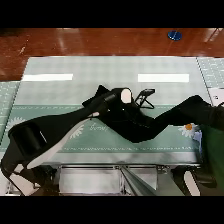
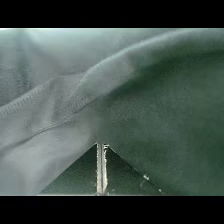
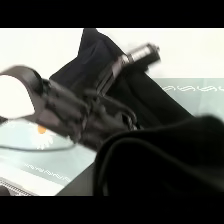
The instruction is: Fold the shirts.
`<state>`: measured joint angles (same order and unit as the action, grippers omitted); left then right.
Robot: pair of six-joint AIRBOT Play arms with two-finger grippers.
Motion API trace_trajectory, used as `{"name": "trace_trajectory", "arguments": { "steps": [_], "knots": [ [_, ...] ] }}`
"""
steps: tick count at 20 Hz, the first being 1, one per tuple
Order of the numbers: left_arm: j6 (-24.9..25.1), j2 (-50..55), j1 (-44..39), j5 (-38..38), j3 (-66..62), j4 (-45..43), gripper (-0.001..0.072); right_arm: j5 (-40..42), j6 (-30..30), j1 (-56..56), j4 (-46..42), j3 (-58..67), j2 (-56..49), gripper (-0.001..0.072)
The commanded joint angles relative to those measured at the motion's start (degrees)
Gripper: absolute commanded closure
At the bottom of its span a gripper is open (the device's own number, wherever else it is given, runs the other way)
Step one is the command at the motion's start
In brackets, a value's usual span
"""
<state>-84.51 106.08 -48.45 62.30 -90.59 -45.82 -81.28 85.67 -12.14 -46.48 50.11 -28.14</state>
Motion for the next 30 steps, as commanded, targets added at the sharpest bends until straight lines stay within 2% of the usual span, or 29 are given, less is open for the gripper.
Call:
{"name": "trace_trajectory", "arguments": {
  "steps": [1,4,7,10,14,16,18,23,24,25,26,28,30],
  "knots": [
    [0.2,-2.3,10.0,4.5,-0.8,-2.3,0.0685,0.3,0.3,0.1,1.6,0.0,-0.2,0.0681],
    [0.2,-9.0,23.7,8.0,-0.7,-6.8,0.0686,3.1,-0.2,3.8,5.0,0.0,-3.8,0.0681],
    [0.3,-18.6,36.3,8.9,0.1,-10.5,0.0685,11.9,-0.4,14.0,7.0,0.2,-10.4,0.0681],
    [3.6,-30.2,48.5,8.7,4.5,-12.1,0.0685,20.6,-0.9,25.8,7.0,5.0,-21.8,0.0681],
    [6.8,-47.8,62.1,8.6,16.5,-11.8,0.0685,25.4,-2.2,35.3,7.0,18.2,-40.8,0.0681],
    [7.4,-55.8,65.0,8.7,23.9,-11.8,0.0685,26.7,-2.4,37.4,7.0,24.8,-49.8,0.0681],
    [7.3,-60.6,64.3,7.8,30.6,-11.4,0.0685,28.6,-2.4,38.5,7.2,29.6,-57.6,0.0681],
    [7.3,-61.4,55.9,2.2,41.1,-11.1,0.0685,30.8,-4.0,40.1,13.3,35.2,-70.8,0.0677],
    [7.3,-61.2,54.4,-0.3,42.7,-11.1,0.0685,31.8,-3.6,40.2,13.5,35.3,-72.1,0.0532],
    [6.8,-60.9,53.3,-2.4,44.0,-11.1,0.0685,31.6,-2.6,40.3,13.4,35.2,-72.9,0.0336],
    [5.9,-60.5,52.7,-3.7,44.6,-11.1,0.0685,30.6,-2.6,40.3,13.2,35.2,-73.0,0.0299],
    [5.8,-59.7,53.0,-5.4,44.6,-11.0,0.0685,26.4,-2.9,38.6,13.0,35.3,-71.8,0.0299],
    [5.0,-59.7,55.1,-6.6,44.4,-11.0,0.0685,17.6,-3.3,34.0,10.4,35.2,-67.4,0.0299]
  ]
}}
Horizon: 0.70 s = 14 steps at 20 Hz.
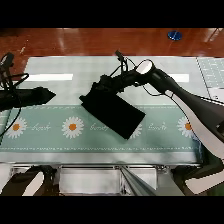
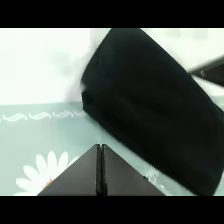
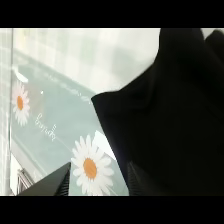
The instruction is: Fold the shirts.
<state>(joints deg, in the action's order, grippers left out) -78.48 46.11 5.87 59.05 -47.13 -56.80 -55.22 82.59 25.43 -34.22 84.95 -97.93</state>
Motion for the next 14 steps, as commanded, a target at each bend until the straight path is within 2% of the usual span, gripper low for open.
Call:
{"name": "trace_trajectory", "arguments": {
  "steps": [1,2,4,6,8,10,11,12,14],
  "knots": [
    [-1.5,0.2,2.3,-3.1,0.8,0.0,0.0685,-13.1,0.0,-6.0,-5.7,0.4,5.6,0.0300],
    [-1.7,0.2,3.5,-2.8,0.8,0.0,0.0685,-17.9,1.2,-8.2,-11.7,0.4,9.5,0.0299],
    [-1.7,0.2,5.1,-1.8,0.8,0.0,0.0685,-24.8,6.8,-10.4,-31.4,-2.2,19.9,0.0299],
    [-1.7,0.2,5.0,-1.5,0.8,0.3,0.0685,-22.7,16.0,-10.6,-48.1,-12.4,32.4,0.0299],
    [-1.7,0.2,4.5,-1.5,0.8,0.9,0.0685,-13.8,29.4,-10.6,-54.9,-27.6,44.6,0.0300],
    [-1.7,0.2,3.3,-1.5,0.8,1.1,0.0685,2.5,43.4,-10.5,-51.1,-45.4,54.7,0.0299],
    [-1.7,0.2,2.5,-1.5,0.8,1.1,0.0685,10.0,47.1,-10.4,-46.1,-52.4,57.0,0.0299],
    [-1.7,0.2,1.7,-1.5,0.8,1.1,0.0685,17.0,47.3,-10.4,-37.9,-58.5,57.4,0.0299],
    [-1.7,0.3,0.3,-1.6,0.8,1.1,0.0685,26.4,41.8,-8.4,-23.6,-65.5,54.7,0.0300]
  ]
}}
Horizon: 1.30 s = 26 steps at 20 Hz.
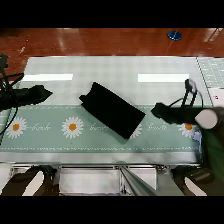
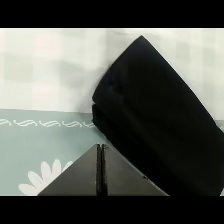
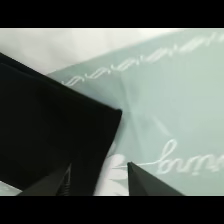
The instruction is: Fold the shirts.
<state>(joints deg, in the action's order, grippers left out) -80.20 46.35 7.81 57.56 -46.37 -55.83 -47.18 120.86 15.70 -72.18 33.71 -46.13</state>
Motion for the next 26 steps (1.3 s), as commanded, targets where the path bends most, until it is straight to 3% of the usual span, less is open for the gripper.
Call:
{"name": "trace_trajectory", "arguments": {
  "steps": [1,5,8,12,13,15,21,26],
  "knots": [
    [0.0,0.0,-2.2,-0.1,0.0,0.2,0.0685,20.0,0.3,3.0,18.5,-14.9,0.1,0.0299],
    [0.0,0.0,-2.9,0.0,0.0,0.2,0.0685,23.5,-15.0,7.4,35.8,-12.8,-13.0,0.0299],
    [0.0,0.0,-2.9,0.1,0.0,0.2,0.0685,21.3,-29.6,7.4,49.7,-9.8,-20.0,0.0299],
    [0.0,0.0,-2.9,0.1,0.0,0.2,0.0685,14.1,-41.1,7.4,59.6,-4.5,-30.0,0.0303],
    [0.0,0.0,-2.9,0.1,0.0,0.2,0.0685,12.7,-44.6,7.4,62.1,-2.4,-32.0,0.0368],
    [0.0,0.0,-2.9,0.1,0.0,0.2,0.0685,11.1,-50.9,7.4,64.4,2.4,-33.5,0.0683],
    [0.0,0.0,-2.9,0.0,0.0,0.2,0.0685,2.1,-51.6,5.9,57.0,22.6,-33.4,0.0680],
    [0.0,0.0,-2.9,0.0,0.0,0.1,0.0685,-4.9,-40.7,0.0,39.2,39.7,-30.5,0.0681]
  ]
}}
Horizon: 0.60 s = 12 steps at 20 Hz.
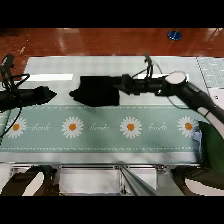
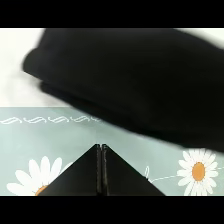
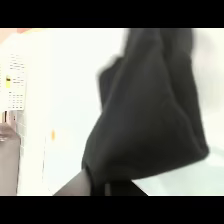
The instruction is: Fold the shirts.
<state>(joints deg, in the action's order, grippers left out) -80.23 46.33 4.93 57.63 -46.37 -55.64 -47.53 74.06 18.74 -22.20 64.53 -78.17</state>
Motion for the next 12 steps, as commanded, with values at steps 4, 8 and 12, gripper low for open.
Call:
{"name": "trace_trajectory", "arguments": {
  "steps": [4,8,12],
  "knots": [
    [0.0,0.0,0.0,-0.1,0.0,0.0,0.0685,-14.0,13.2,-12.2,-21.7,16.2,7.6,0.0681],
    [0.0,0.0,0.0,-4.2,0.0,0.0,0.0684,-23.1,14.6,-24.9,-22.1,18.3,14.0,0.0681],
    [0.0,0.0,-0.3,-4.7,0.0,0.2,0.0685,-31.4,15.5,-44.2,-24.6,18.3,19.3,0.0681]
  ]
}}
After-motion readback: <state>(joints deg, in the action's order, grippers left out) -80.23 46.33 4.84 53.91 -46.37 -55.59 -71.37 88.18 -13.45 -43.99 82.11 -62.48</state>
